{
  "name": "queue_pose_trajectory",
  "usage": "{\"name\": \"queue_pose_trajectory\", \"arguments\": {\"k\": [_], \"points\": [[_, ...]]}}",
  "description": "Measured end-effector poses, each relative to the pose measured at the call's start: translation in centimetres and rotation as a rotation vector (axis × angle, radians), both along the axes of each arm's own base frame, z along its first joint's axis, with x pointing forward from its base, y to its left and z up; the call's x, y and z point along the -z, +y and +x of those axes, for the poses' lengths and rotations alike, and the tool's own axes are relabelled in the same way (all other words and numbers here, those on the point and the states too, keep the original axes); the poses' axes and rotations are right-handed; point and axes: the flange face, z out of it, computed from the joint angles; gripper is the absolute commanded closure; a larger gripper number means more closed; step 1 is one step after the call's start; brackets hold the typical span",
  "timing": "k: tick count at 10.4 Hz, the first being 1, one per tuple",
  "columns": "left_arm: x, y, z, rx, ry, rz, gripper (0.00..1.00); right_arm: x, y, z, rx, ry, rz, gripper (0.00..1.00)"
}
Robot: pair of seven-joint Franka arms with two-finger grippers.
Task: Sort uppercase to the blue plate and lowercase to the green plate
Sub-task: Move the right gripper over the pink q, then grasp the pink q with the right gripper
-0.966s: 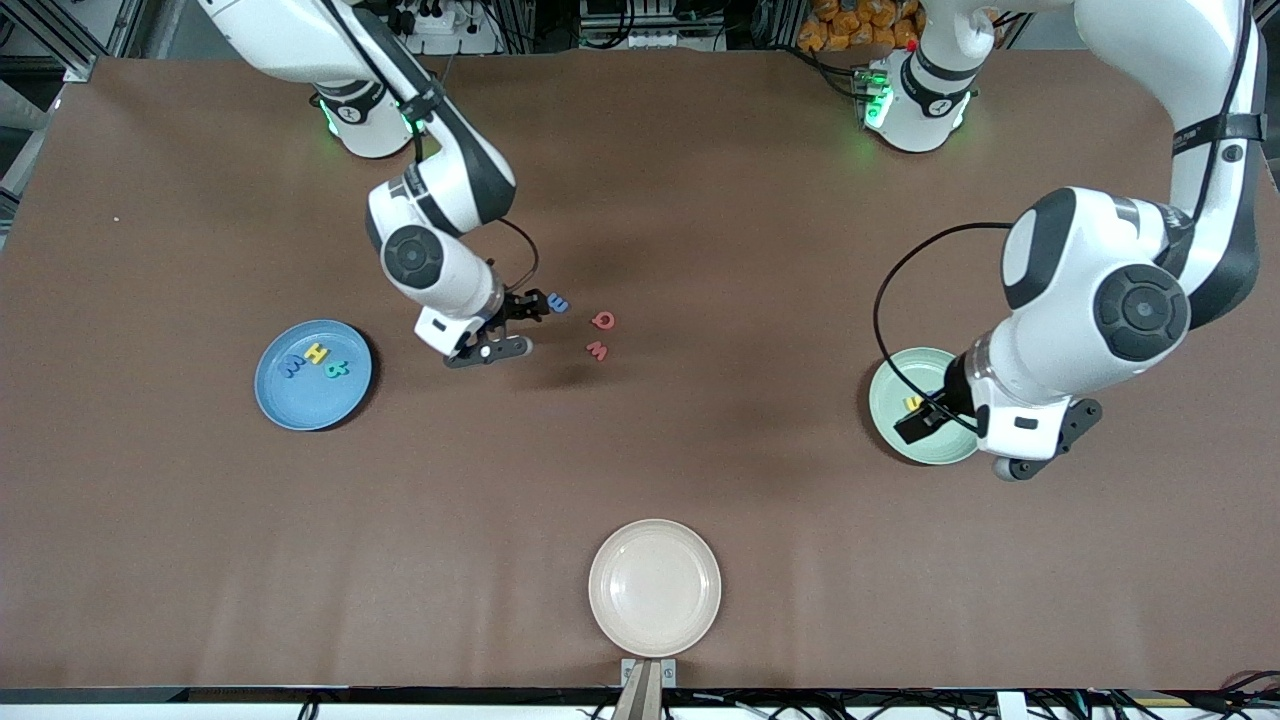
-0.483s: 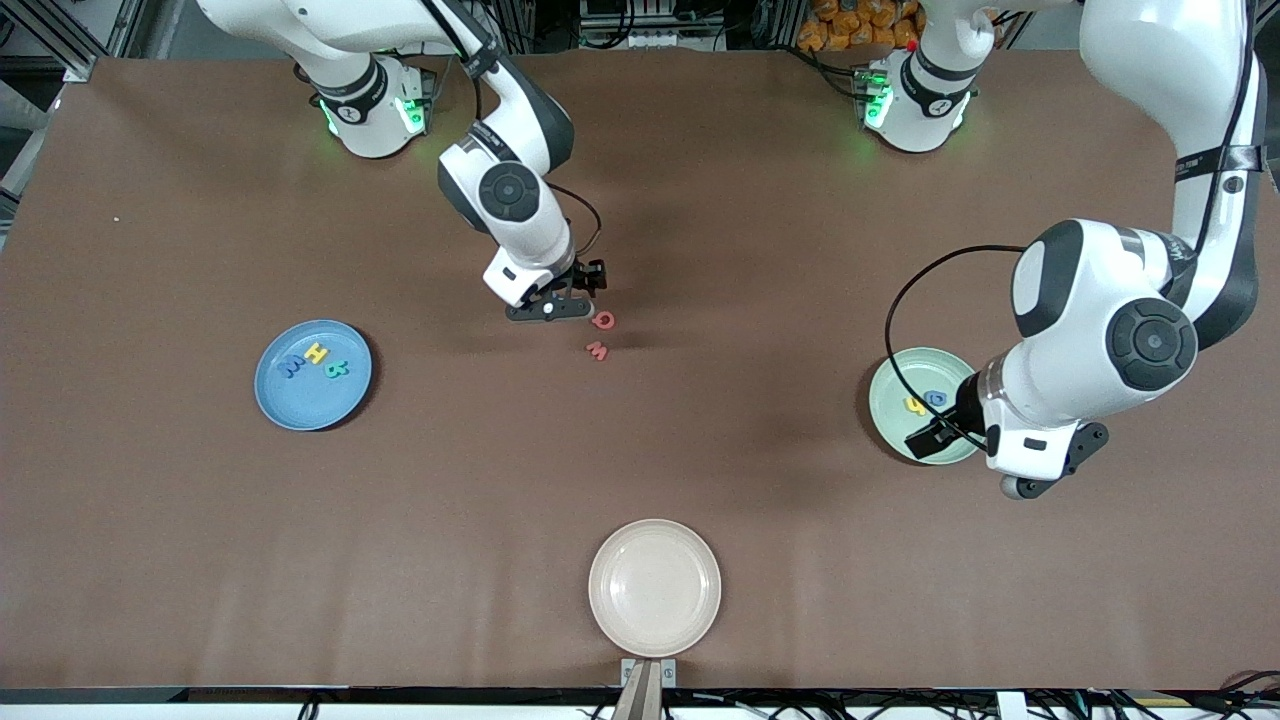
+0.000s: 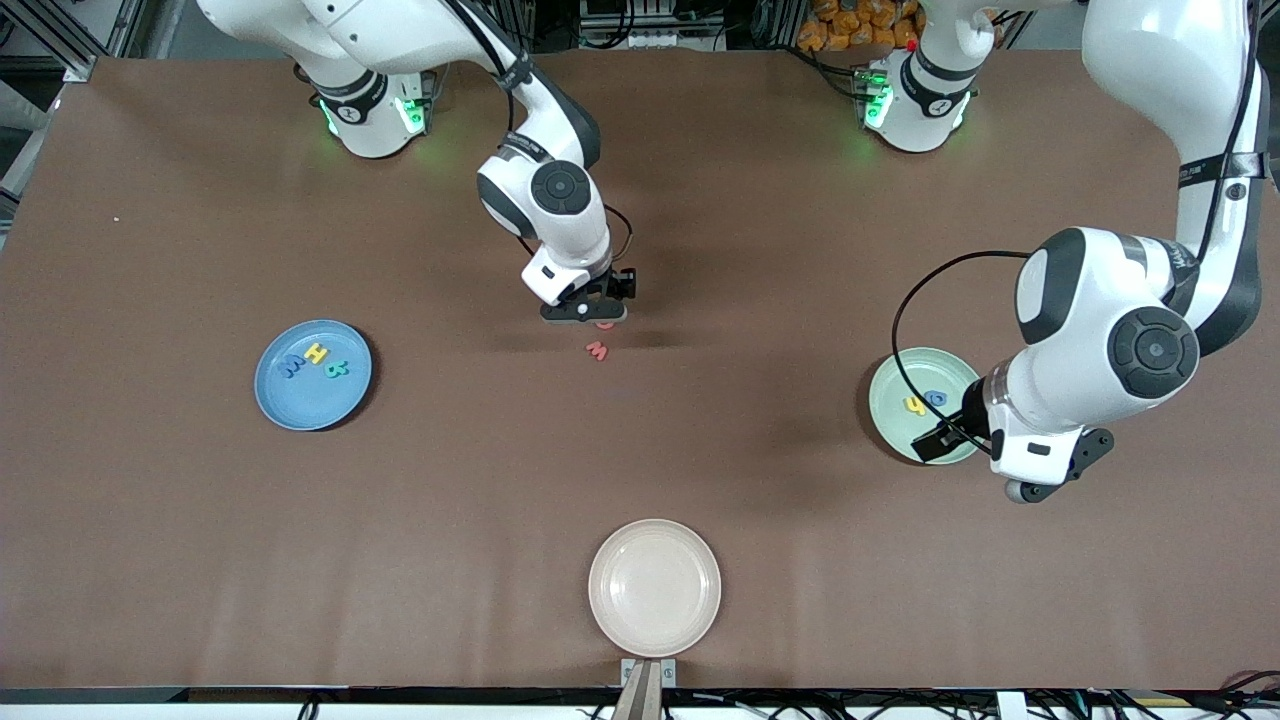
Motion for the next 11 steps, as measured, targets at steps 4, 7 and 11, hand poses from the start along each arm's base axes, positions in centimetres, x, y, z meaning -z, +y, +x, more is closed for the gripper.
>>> {"name": "queue_pose_trajectory", "arguments": {"k": [4, 7, 11], "points": [[1.3, 0.9, 0.3, 0.001, 0.009, 0.022, 0.00, 2.0, -0.1, 0.1, -0.004, 0.000, -0.002, 0.31], [1.4, 0.9, 0.4, 0.002, 0.007, 0.022, 0.00, 2.9, -0.5, 0.5, -0.002, -0.008, -0.003, 0.35], [1.4, 0.7, 0.4, 0.004, 0.007, 0.021, 0.00, 4.0, -1.0, 1.2, 0.011, -0.018, 0.006, 0.35]]}}
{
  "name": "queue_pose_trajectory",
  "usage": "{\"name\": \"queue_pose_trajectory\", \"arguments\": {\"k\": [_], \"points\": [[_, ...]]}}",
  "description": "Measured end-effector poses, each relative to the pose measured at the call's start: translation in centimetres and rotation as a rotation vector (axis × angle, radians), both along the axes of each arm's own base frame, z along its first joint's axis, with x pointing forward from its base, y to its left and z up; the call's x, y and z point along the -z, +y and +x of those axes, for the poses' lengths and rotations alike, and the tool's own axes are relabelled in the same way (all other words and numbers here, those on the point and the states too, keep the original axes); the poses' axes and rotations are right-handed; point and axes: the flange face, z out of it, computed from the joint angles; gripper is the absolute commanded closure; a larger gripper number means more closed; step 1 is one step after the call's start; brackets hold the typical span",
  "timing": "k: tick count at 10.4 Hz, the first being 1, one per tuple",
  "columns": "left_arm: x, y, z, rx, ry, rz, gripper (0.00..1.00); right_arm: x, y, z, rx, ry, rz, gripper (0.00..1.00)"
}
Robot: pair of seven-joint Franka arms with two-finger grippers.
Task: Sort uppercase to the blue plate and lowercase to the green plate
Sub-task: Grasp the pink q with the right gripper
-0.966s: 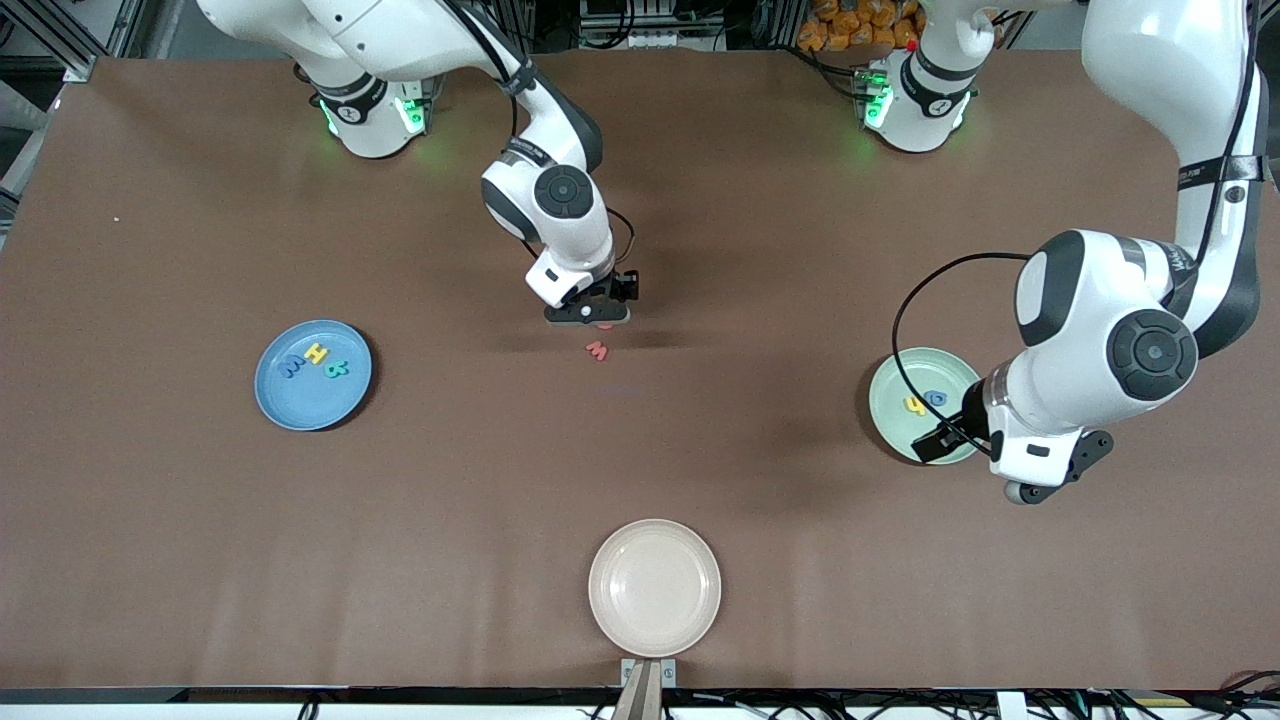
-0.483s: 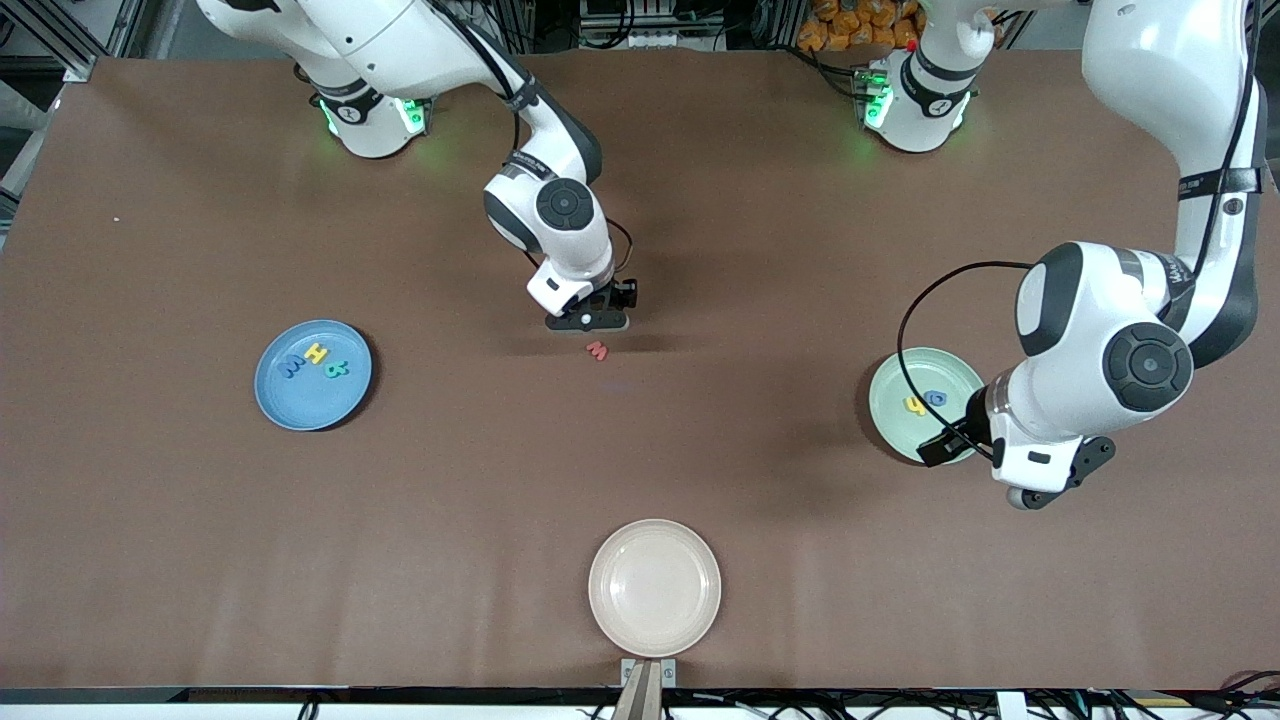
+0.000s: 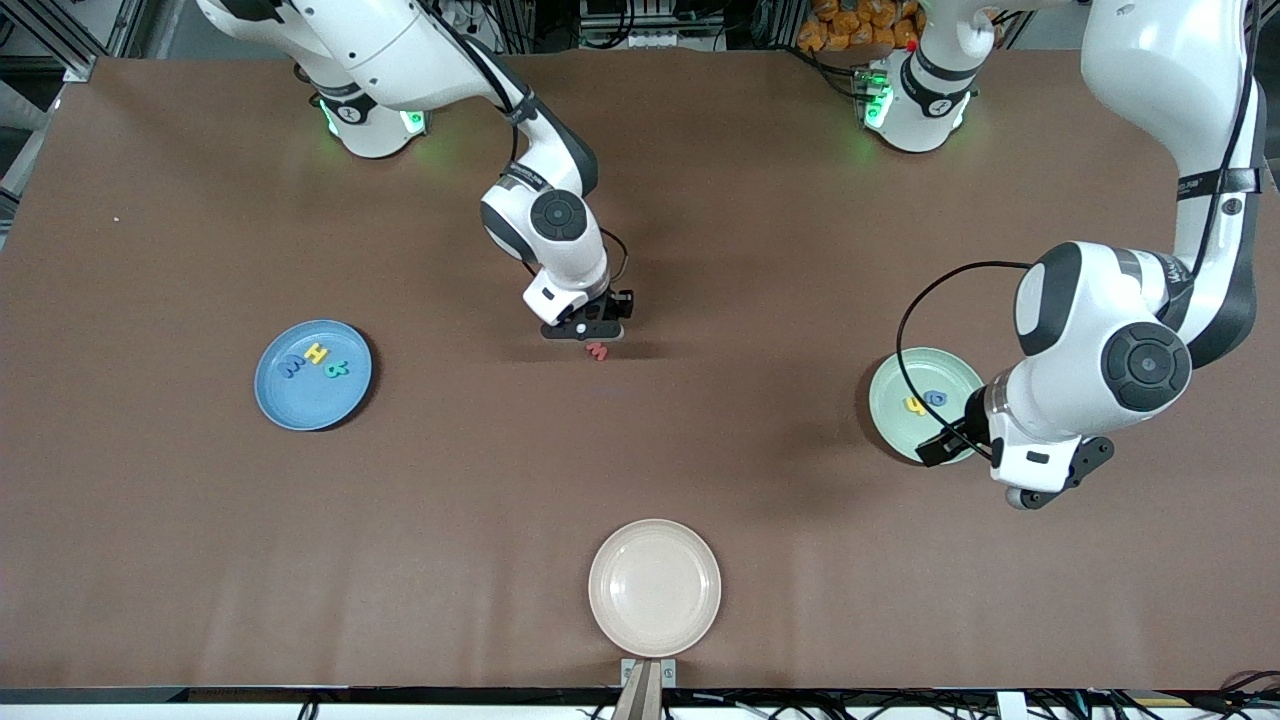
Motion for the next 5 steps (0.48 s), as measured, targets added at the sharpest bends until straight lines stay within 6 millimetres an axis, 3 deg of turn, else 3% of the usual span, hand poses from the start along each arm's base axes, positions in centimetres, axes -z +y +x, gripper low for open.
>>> {"name": "queue_pose_trajectory", "arguments": {"k": [5], "points": [[-0.01, -0.02, 0.01, 0.000, -0.001, 0.000, 0.00, -0.16, 0.72, -0.38, 0.031, -0.002, 0.003, 0.43]]}}
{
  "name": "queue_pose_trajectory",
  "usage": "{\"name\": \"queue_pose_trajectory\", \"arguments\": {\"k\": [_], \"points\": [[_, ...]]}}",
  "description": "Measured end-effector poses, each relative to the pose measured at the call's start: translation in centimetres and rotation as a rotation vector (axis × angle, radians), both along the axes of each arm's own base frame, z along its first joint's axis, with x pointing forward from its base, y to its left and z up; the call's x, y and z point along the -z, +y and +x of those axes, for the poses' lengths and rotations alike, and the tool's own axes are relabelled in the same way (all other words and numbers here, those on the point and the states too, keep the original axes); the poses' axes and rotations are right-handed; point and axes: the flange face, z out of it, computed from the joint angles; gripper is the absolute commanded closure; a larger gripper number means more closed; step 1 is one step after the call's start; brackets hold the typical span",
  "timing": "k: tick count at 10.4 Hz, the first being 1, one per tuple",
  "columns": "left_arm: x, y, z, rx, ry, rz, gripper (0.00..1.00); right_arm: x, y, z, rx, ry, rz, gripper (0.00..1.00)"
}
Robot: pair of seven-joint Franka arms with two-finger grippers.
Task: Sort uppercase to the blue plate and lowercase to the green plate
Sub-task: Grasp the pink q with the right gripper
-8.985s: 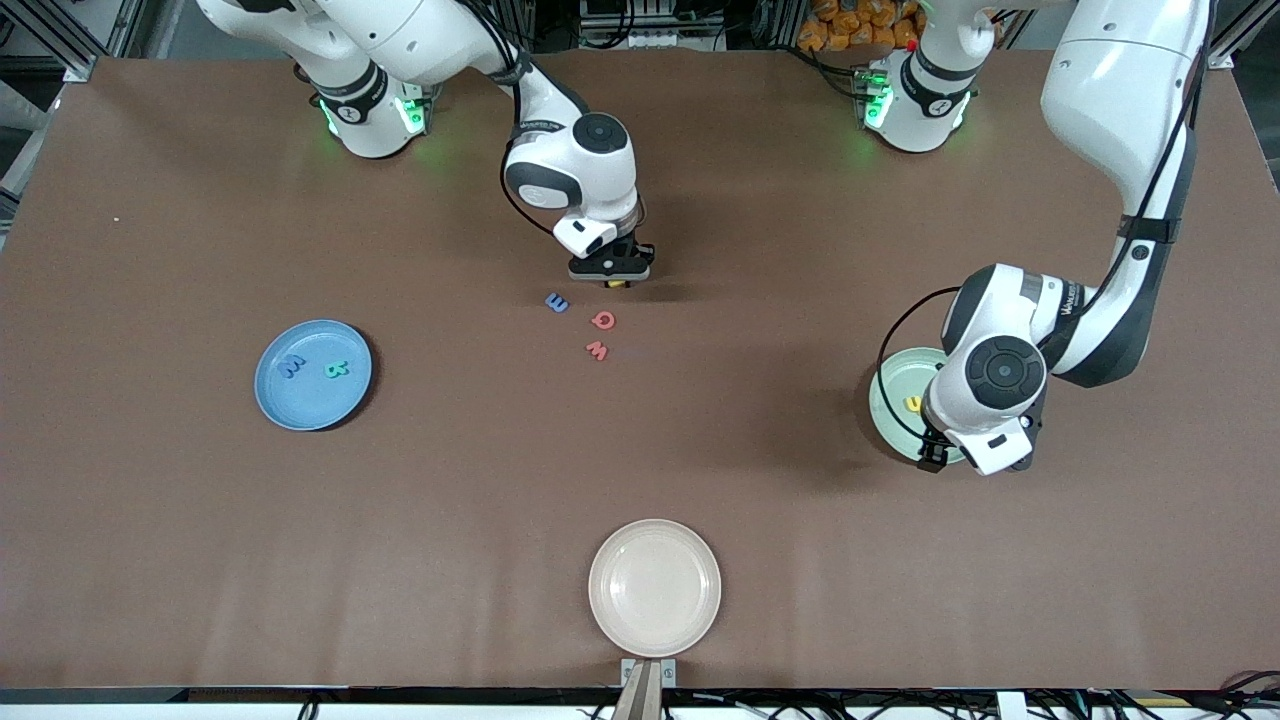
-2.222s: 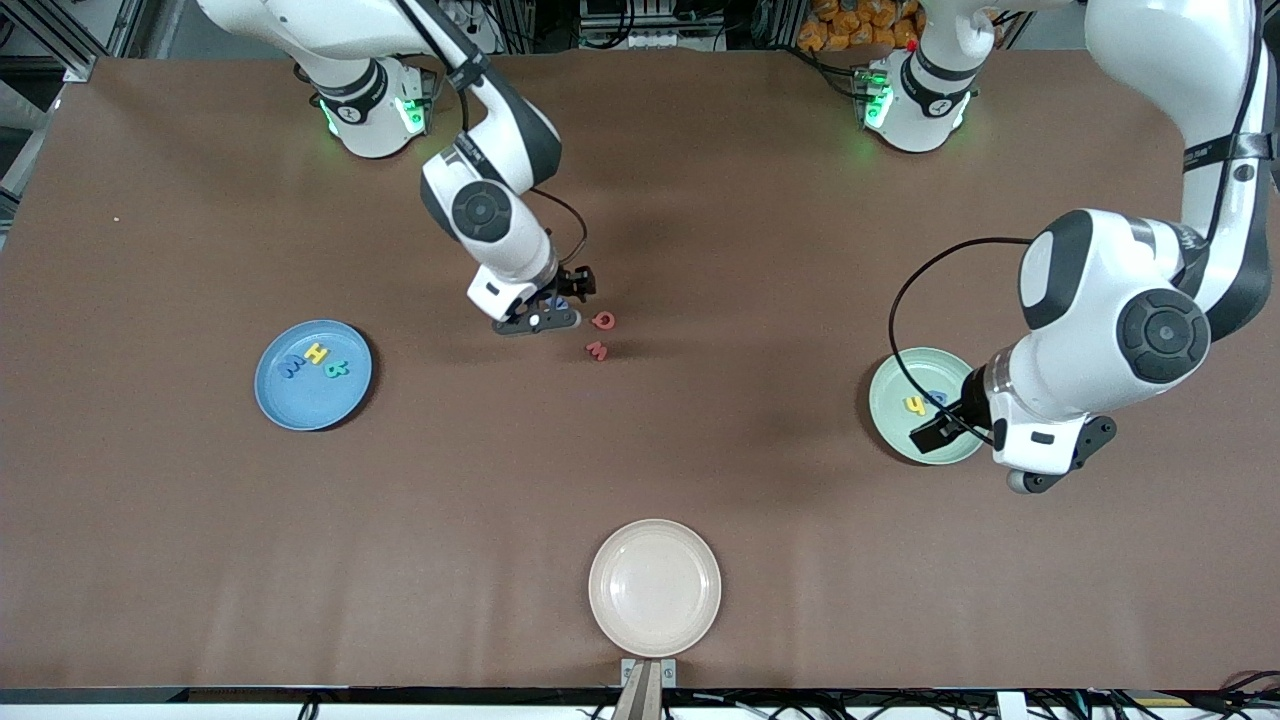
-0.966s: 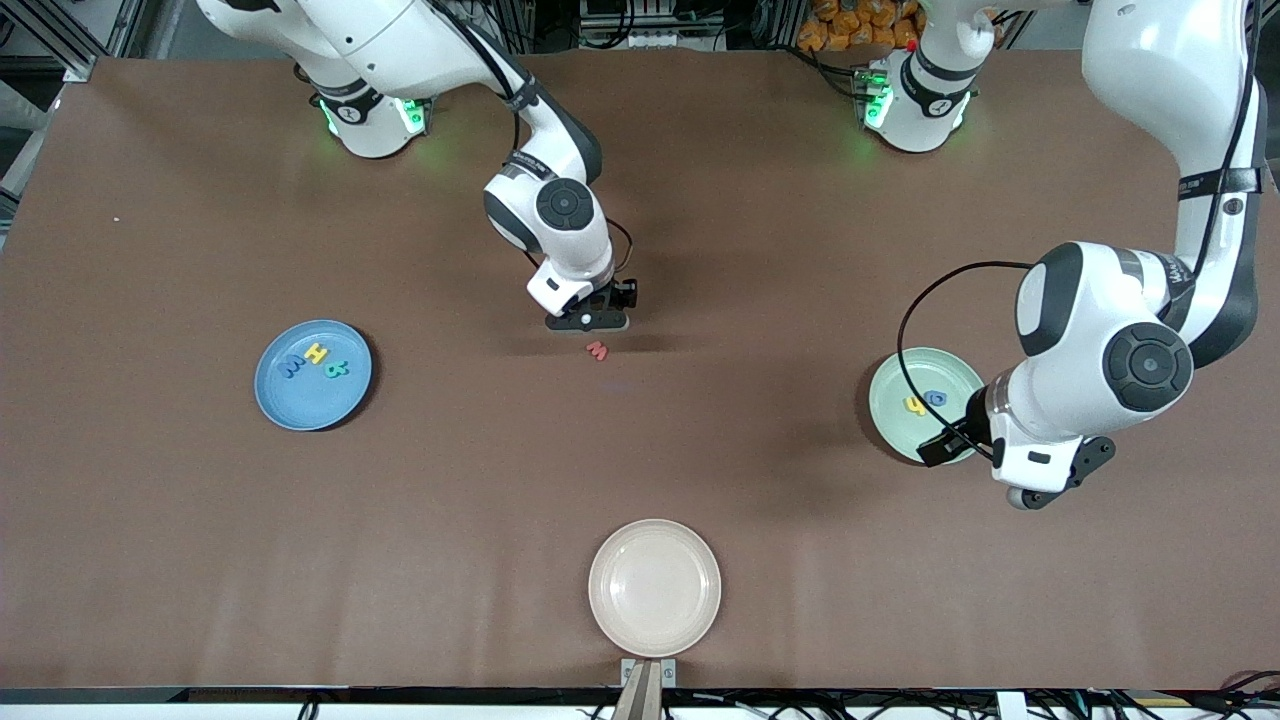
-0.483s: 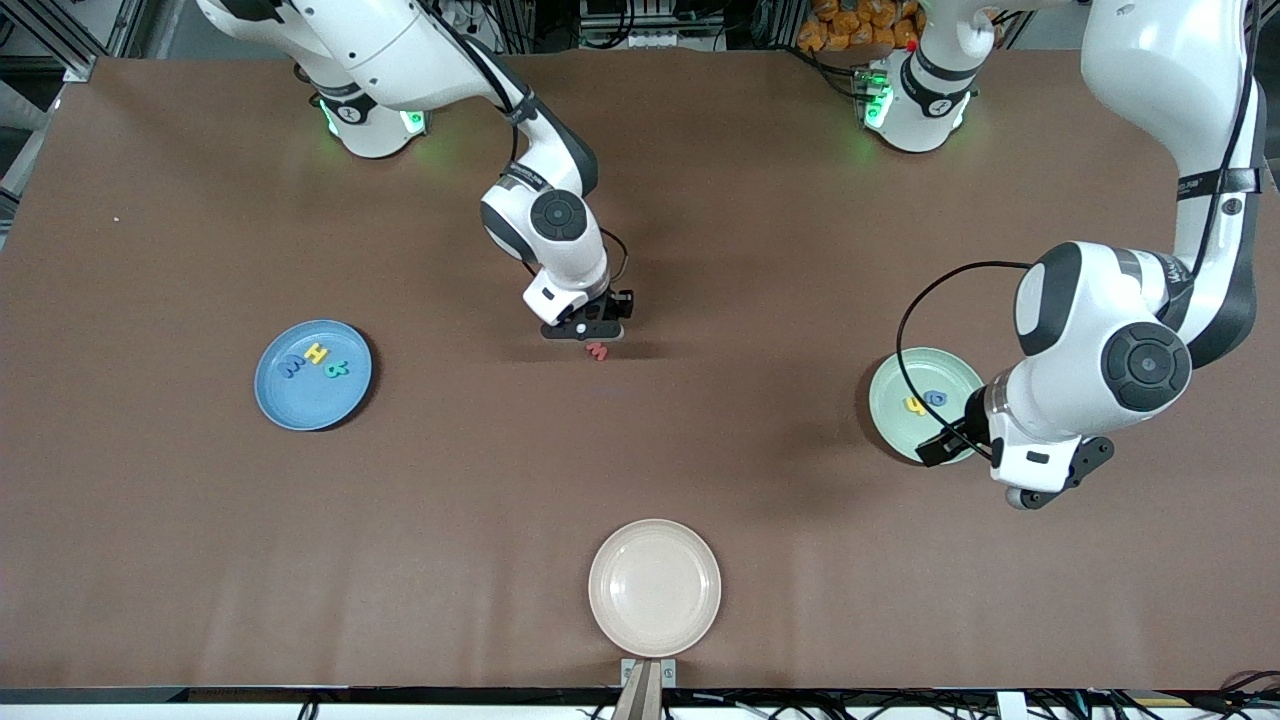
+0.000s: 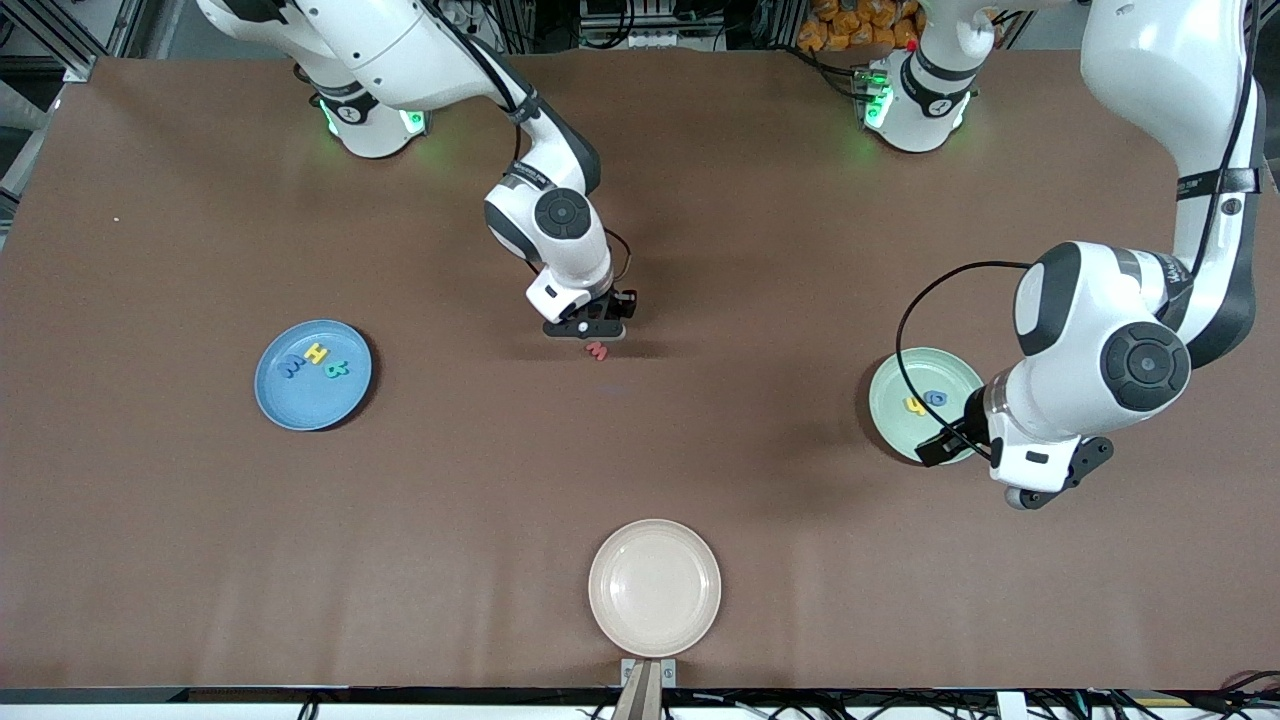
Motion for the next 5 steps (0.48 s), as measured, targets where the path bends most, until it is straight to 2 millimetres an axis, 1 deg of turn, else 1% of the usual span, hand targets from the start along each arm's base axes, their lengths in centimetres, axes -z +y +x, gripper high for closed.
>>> {"name": "queue_pose_trajectory", "arguments": {"k": [1, 4, 5], "points": [[0.00, -0.04, -0.01, 0.001, 0.000, 0.000, 0.00, -0.01, 0.13, 0.00, -0.001, -0.001, 0.001, 0.48], [0.00, -0.15, -0.03, 0.002, 0.000, -0.001, 0.00, -0.06, 0.19, 0.11, -0.002, -0.003, 0.001, 0.54], [0.00, -0.19, -0.04, 0.003, 0.000, -0.001, 0.00, -0.07, 0.19, 0.11, -0.006, -0.005, -0.002, 0.58]]}}
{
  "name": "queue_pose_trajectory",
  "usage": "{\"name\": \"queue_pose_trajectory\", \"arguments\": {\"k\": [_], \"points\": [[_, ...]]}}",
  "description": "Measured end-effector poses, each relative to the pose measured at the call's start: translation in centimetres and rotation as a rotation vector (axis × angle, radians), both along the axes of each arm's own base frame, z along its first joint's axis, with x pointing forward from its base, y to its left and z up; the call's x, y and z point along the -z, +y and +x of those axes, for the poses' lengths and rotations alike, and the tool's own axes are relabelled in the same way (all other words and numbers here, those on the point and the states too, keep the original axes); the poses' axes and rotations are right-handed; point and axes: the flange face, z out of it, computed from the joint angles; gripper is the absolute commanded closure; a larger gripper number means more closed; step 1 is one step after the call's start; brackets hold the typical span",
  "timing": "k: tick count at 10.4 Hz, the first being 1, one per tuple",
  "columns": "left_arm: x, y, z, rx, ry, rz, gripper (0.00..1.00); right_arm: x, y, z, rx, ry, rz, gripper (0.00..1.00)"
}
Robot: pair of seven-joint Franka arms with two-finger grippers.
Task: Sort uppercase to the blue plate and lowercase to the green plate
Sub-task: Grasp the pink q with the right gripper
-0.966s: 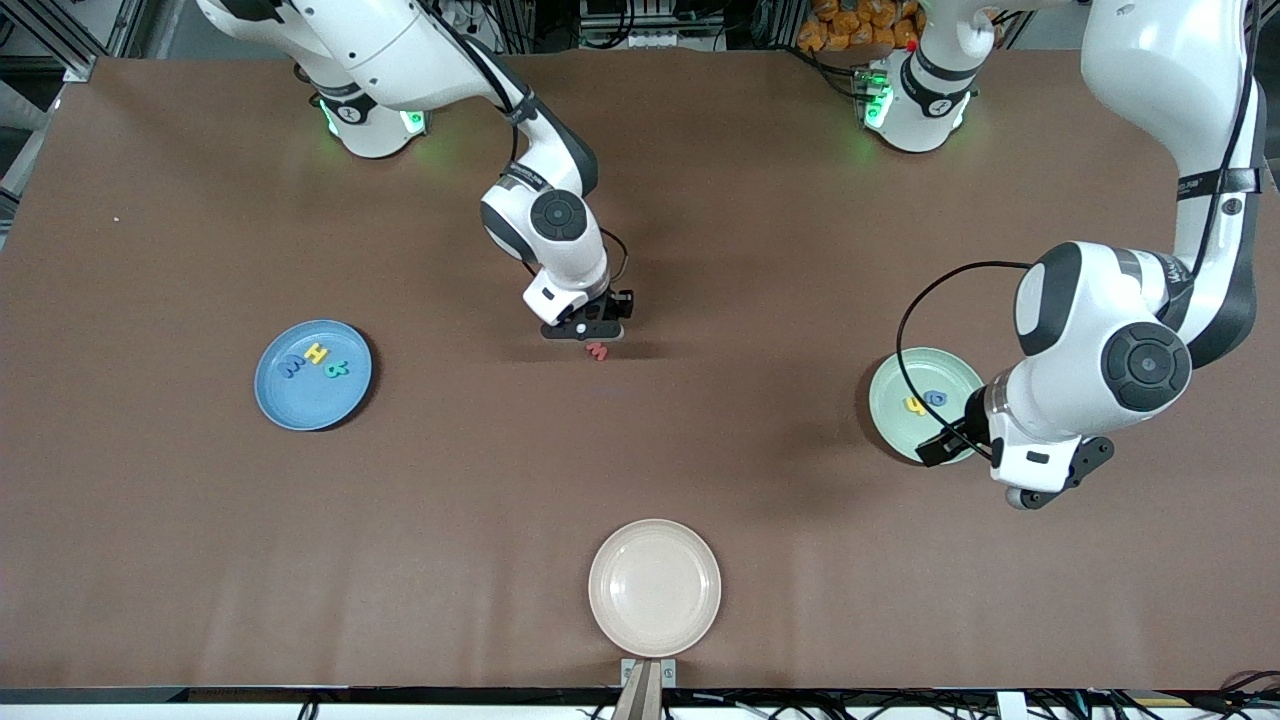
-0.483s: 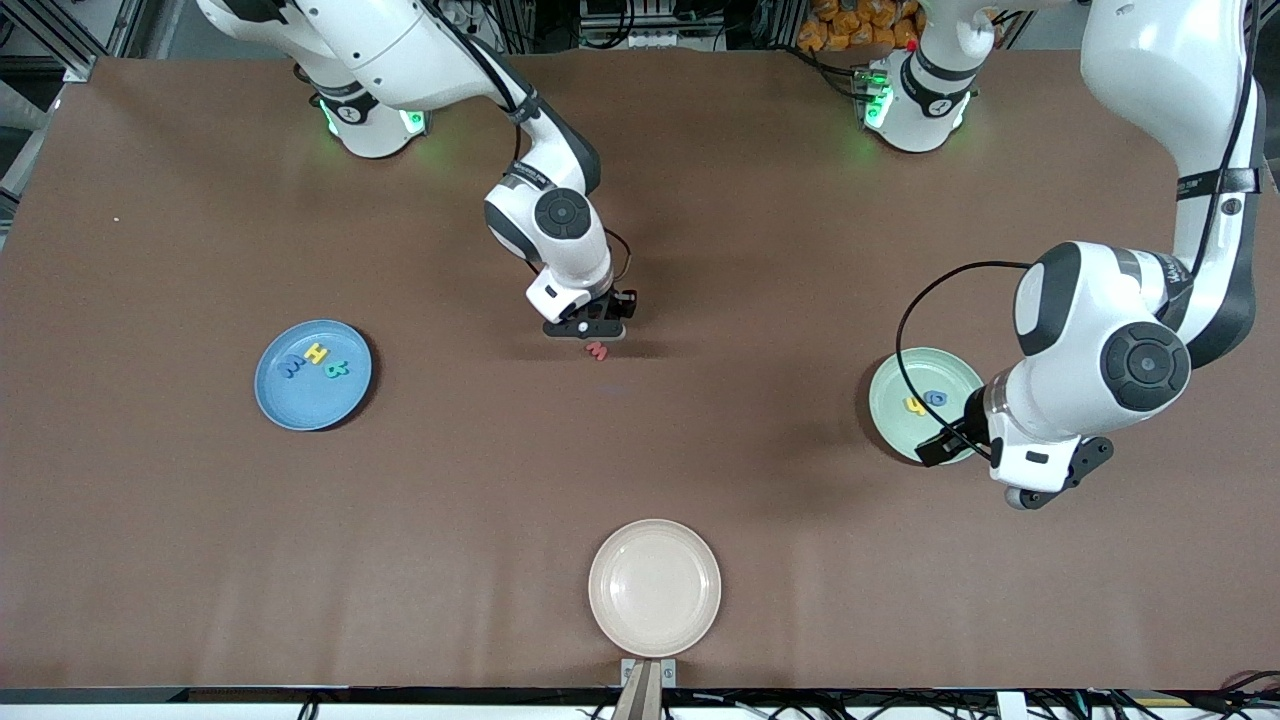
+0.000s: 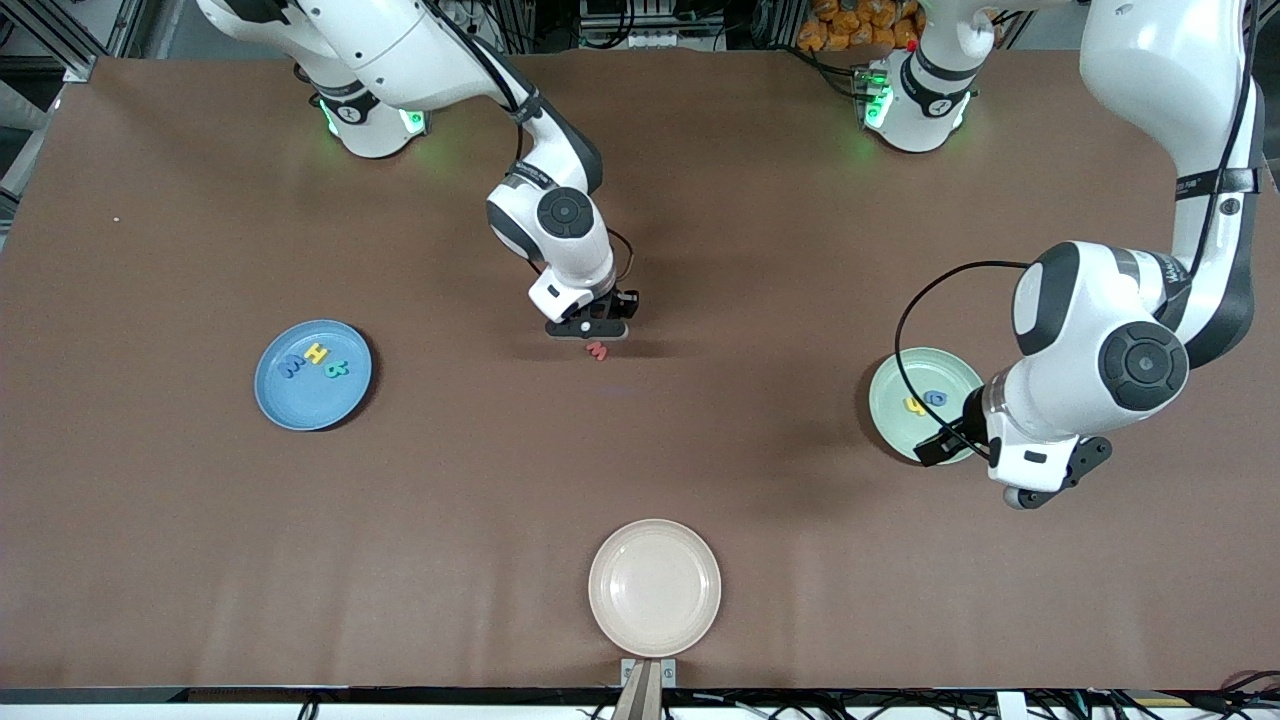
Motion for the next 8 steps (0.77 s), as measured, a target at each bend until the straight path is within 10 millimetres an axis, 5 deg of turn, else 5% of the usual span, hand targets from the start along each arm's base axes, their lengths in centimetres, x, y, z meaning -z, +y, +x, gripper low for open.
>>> {"name": "queue_pose_trajectory", "arguments": {"k": [8], "points": [[-0.01, -0.67, -0.13, 0.010, -0.001, -0.001, 0.00, -0.12, 0.10, 0.06, -0.004, -0.004, -0.002, 0.64]]}}
